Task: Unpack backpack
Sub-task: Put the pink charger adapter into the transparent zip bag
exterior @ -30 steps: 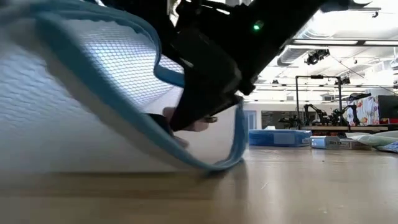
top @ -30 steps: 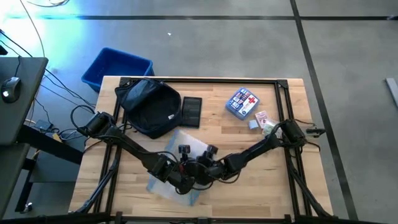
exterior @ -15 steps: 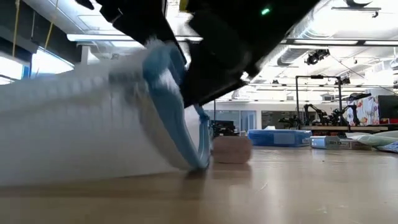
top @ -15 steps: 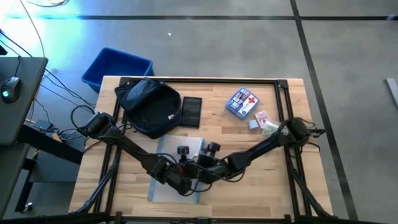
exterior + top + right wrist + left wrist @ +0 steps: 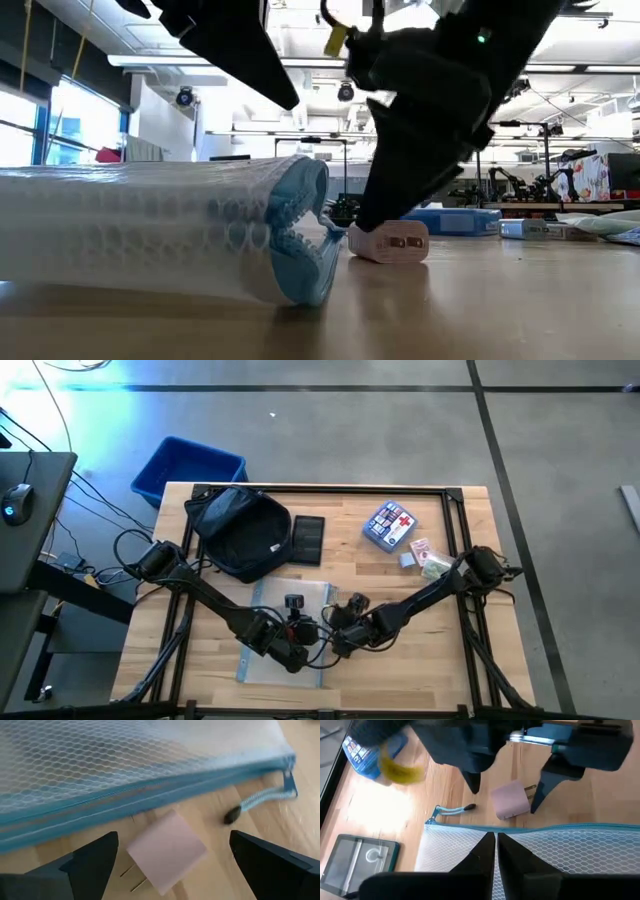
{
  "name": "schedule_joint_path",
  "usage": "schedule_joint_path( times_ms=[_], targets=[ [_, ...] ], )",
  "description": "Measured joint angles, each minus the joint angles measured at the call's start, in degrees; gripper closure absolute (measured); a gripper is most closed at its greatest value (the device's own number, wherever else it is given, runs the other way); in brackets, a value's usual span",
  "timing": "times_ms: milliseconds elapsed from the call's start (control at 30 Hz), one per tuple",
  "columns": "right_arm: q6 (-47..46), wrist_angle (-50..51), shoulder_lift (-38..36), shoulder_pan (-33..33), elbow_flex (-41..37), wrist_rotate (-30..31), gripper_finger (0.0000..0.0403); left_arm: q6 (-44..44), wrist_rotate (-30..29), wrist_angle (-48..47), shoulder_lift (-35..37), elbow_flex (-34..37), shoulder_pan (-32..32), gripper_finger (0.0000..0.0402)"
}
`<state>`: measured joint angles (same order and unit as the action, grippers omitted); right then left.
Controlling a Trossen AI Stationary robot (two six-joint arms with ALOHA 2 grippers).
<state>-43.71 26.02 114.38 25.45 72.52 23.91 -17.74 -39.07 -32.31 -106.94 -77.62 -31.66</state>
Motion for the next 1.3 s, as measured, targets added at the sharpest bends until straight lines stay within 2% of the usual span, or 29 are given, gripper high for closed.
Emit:
schedule_joint_path(
  times_ms=[100,167,267,367,533,633,700,800,933,1067,1300],
  targets=[
    [-3.18,0.14,0.84,0.00,-0.49,-0.40,0.0045,-1.57,0.07,-1.45,0.06,-0.05,-0.12,0.0401],
    [-3.91,-0.01,1.44,-0.09,-0.47,-0.47,0.0063,-5.04,-0.09,-5.99,0.37,-1.16,-1.11,0.0401],
    [-4.28,-0.43,2.52,-0.39,-0.47,-0.53,0.0107,-15.96,-0.93,-15.47,0.87,-3.93,-3.85,0.0401],
    [-3.95,-0.36,2.76,-0.55,-0.32,-0.56,0.0159,-29.40,0.73,-24.08,0.88,-4.68,-7.11,0.0401],
    [-1.08,1.44,2.25,-0.72,-0.31,-1.61,0.0160,-52.18,5.22,-38.41,0.28,-3.71,-12.25,0.0401],
    [2.86,-0.06,1.86,-0.55,-0.34,-5.13,0.0160,-61.88,7.90,-40.46,0.44,1.17,-14.07,0.0401],
    [5.23,-3.14,1.86,-0.45,-0.41,-8.32,0.0160,-65.83,9.85,-38.17,0.48,5.69,-14.38,0.0401],
    [7.93,-7.67,1.89,-0.18,-0.47,-11.64,0.0160,-66.26,11.01,-28.98,0.48,12.81,-14.07,0.0402],
    [9.88,-12.86,1.91,0.22,-0.36,-12.55,0.0160,-61.40,6.41,-15.97,0.48,19.17,-12.28,0.0402],
    [11.05,-15.75,2.05,-0.35,-0.28,-12.51,0.0160,-52.02,0.77,-6.95,0.55,22.31,-9.64,0.0401],
    [14.23,-17.61,2.11,-1.39,1.84,-10.07,0.0160,-33.44,-1.81,5.55,0.55,23.58,-6.11,0.0401]
  ],
)
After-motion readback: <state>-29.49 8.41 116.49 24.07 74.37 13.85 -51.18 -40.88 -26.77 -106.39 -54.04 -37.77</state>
